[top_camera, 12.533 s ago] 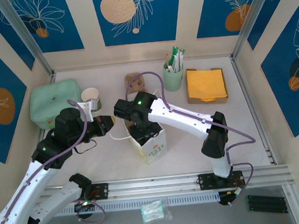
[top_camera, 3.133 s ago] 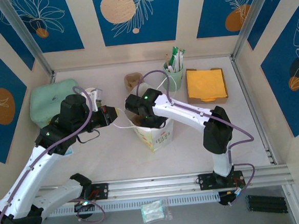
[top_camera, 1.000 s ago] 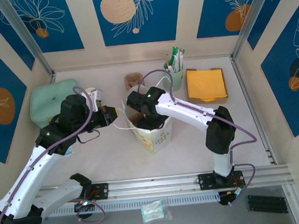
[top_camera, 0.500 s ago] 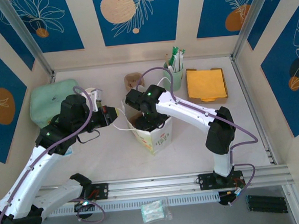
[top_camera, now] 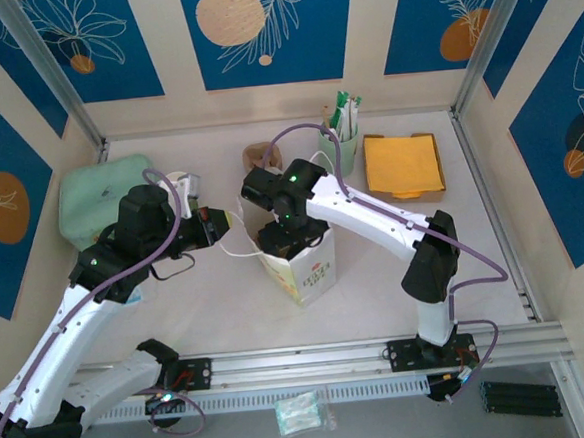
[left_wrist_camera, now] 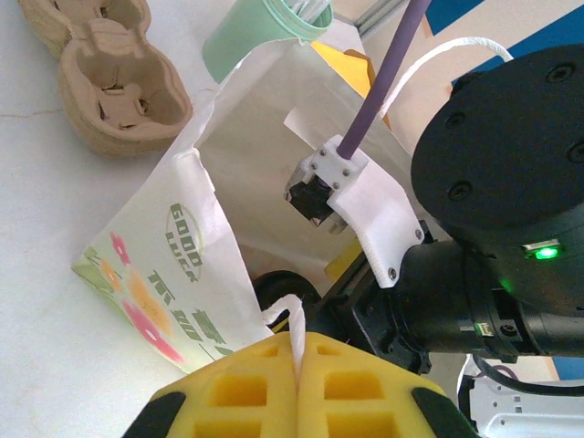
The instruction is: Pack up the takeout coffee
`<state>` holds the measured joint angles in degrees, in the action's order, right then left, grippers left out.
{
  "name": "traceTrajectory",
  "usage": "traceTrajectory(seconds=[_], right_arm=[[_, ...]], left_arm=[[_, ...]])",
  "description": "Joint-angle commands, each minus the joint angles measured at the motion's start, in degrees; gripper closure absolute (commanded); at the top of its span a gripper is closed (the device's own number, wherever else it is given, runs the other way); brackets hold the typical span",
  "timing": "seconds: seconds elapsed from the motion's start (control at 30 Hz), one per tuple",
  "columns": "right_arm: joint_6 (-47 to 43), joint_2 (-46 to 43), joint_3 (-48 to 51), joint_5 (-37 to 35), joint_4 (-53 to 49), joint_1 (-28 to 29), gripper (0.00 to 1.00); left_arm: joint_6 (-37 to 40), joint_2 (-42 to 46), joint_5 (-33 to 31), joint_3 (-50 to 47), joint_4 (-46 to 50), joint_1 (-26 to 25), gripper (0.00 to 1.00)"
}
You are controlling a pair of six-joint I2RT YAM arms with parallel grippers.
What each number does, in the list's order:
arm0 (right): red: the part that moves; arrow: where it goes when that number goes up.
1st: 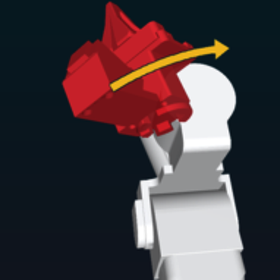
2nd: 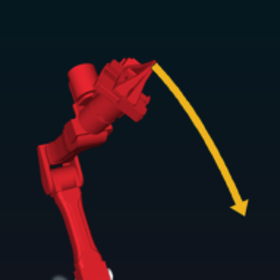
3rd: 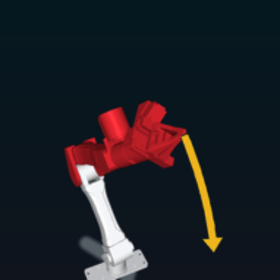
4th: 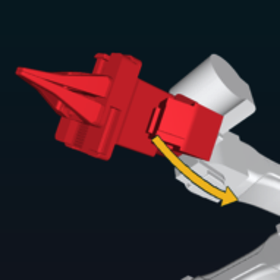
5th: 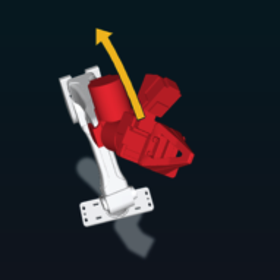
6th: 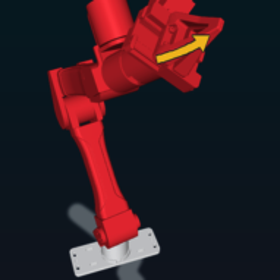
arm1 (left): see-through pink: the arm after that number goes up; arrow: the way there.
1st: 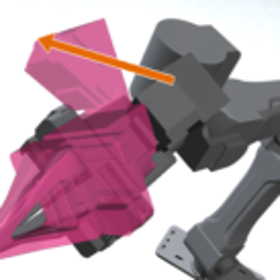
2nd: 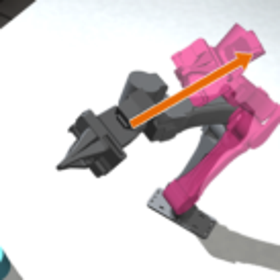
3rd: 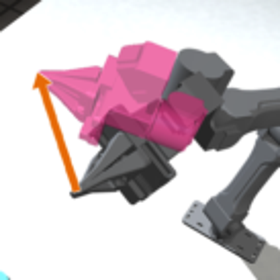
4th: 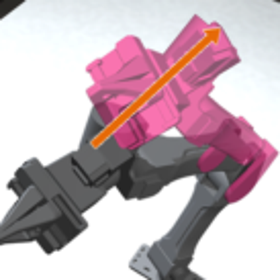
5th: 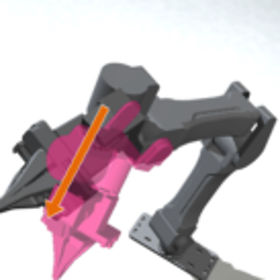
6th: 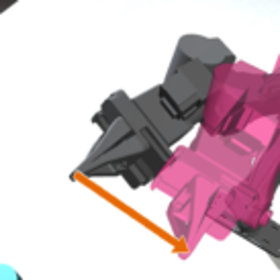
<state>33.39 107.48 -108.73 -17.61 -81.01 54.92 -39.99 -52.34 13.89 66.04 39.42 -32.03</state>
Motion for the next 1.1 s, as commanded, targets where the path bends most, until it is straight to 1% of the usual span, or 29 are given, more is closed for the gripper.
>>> traceTrajectory(seconds=[0.0, 0.43, 1.07], right_arm=[[-0.41, 0.01, -2.77, -0.32, -2.7, 0.61, 0.06], [0.1, -1.51, -2.85, -0.84, -2.92, 0.63, 0.06], [0.43, -6.47, -7.82, -0.57, -5.39, 0.96, 0.14]], left_arm=[[1.22, -0.22, -0.53, -0.24, -1.1, -0.35, 1.0], [1.4, -0.46, -0.8, -0.48, -1.19, -0.37, 1.0], [1.31, -0.78, -0.79, -0.69, -1.36, -0.33, 1.0]])
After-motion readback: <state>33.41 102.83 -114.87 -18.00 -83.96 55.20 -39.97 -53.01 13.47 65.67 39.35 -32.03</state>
